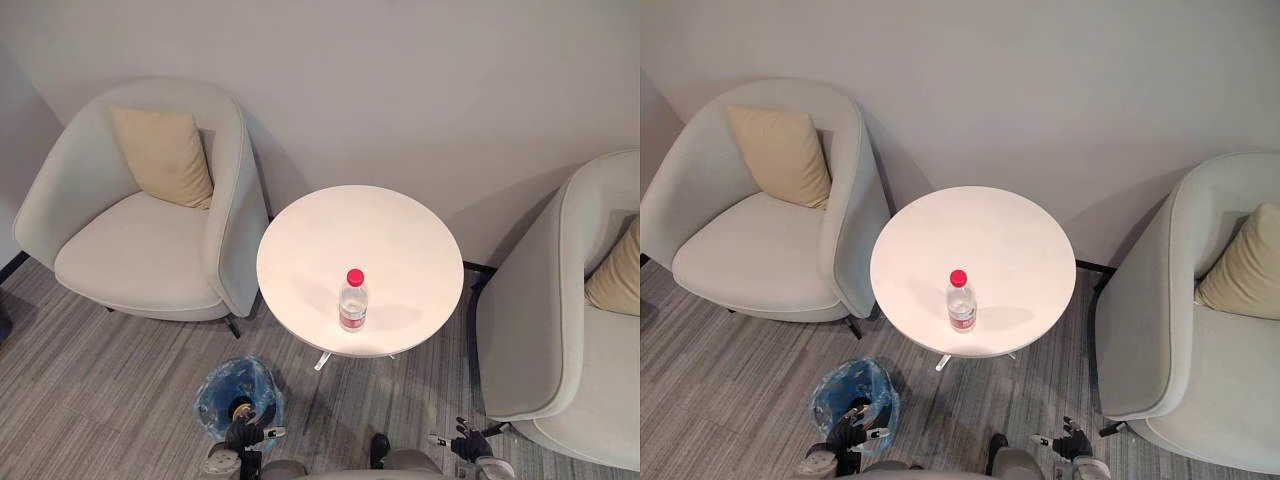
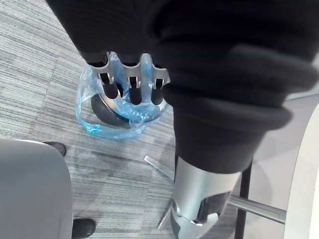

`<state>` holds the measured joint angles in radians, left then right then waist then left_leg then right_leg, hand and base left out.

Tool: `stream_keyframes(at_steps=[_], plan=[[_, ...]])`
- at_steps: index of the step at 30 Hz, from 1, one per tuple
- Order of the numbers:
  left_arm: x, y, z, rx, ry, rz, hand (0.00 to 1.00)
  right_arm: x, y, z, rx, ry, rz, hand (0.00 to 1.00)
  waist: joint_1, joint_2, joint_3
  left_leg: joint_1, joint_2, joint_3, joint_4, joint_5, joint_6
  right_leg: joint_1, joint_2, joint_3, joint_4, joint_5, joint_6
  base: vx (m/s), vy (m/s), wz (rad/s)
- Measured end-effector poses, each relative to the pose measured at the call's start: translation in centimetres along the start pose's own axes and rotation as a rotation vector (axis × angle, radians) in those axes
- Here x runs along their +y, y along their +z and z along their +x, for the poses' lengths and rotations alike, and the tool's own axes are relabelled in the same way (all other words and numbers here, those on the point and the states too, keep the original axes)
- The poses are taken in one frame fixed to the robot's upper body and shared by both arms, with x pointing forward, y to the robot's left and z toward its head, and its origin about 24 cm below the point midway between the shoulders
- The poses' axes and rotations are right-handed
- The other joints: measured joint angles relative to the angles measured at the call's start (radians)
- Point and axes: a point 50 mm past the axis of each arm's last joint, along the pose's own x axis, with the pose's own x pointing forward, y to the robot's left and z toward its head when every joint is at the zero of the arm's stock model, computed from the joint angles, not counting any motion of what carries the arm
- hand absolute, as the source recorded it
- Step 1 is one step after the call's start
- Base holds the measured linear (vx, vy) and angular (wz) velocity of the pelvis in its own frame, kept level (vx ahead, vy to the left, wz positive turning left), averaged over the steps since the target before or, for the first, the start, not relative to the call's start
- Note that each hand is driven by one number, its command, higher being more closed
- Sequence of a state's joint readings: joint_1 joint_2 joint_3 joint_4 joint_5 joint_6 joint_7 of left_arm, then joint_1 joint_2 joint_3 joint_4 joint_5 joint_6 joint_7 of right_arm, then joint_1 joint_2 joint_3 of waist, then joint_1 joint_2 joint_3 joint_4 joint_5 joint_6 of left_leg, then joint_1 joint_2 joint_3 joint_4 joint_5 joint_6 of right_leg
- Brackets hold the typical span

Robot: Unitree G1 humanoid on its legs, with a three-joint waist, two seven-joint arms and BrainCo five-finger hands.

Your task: Gather rubbish on tea table into small bin, then transfer packed bag to large trash can.

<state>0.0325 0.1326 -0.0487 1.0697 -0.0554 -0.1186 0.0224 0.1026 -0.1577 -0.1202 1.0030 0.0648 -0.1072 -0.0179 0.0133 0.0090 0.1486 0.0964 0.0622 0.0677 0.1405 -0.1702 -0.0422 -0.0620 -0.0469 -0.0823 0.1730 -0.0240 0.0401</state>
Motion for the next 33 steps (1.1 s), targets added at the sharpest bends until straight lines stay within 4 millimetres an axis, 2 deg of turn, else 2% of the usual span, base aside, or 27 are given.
stream_keyframes(at_steps=[5,9,13,17,26,30,33], plan=[[0.2,0.1,0.0,-0.003,0.002,0.014,0.00,-0.1,2.7,-0.3,-0.139,0.010,-0.059,0.00,-0.002,-0.005,-0.001,0.000,-0.009,-0.010,-0.022,0.011,-0.003,0.003,-0.010,-0.001,-0.024,0.021,0.003,-0.07,0.012,0.02],[1.1,0.1,-0.2,-0.021,0.021,0.025,0.00,-1.1,8.3,-1.4,-0.393,-0.008,-0.121,0.00,-0.001,-0.020,-0.004,-0.004,-0.009,-0.010,-0.028,0.011,-0.006,0.002,-0.009,-0.001,-0.040,0.027,0.006,-0.02,0.000,-0.01],[1.4,-0.4,-0.4,-0.011,0.028,0.028,0.00,-1.7,11.6,-2.5,-0.552,-0.016,-0.162,0.00,0.002,-0.026,-0.009,-0.004,-0.010,-0.011,-0.036,0.013,-0.003,0.000,-0.009,-0.001,-0.041,0.028,0.004,0.02,0.006,0.00],[1.5,-0.7,-0.6,-0.011,0.028,0.027,0.00,-1.1,14.4,-3.6,-0.681,0.022,-0.228,0.00,0.002,-0.024,-0.011,-0.003,-0.011,-0.010,-0.036,0.015,0.000,0.000,-0.009,-0.001,-0.045,0.025,0.006,0.06,0.019,-0.01],[1.4,-0.8,-0.8,-0.027,0.008,0.027,0.00,1.0,19.4,-5.8,-0.919,0.107,-0.311,0.00,0.005,-0.013,-0.032,-0.013,-0.013,-0.023,-0.027,0.017,0.001,0.005,-0.007,-0.015,-0.053,0.025,0.006,0.00,-0.002,0.04],[1.2,-1.3,-1.0,-0.015,-0.001,0.035,0.00,1.9,20.1,-6.0,-0.950,0.146,-0.337,0.00,0.005,-0.013,-0.032,-0.018,-0.013,-0.039,-0.032,0.028,-0.001,0.005,-0.006,-0.029,-0.053,0.027,0.004,-0.06,-0.033,0.13],[1.3,-1.3,-1.0,-0.016,0.000,0.039,0.00,2.6,20.5,-6.6,-0.980,0.175,-0.363,0.00,0.018,-0.013,-0.032,-0.022,-0.010,-0.043,-0.037,0.034,-0.003,0.004,-0.005,-0.035,-0.054,0.030,-0.001,-0.07,-0.025,0.05]])
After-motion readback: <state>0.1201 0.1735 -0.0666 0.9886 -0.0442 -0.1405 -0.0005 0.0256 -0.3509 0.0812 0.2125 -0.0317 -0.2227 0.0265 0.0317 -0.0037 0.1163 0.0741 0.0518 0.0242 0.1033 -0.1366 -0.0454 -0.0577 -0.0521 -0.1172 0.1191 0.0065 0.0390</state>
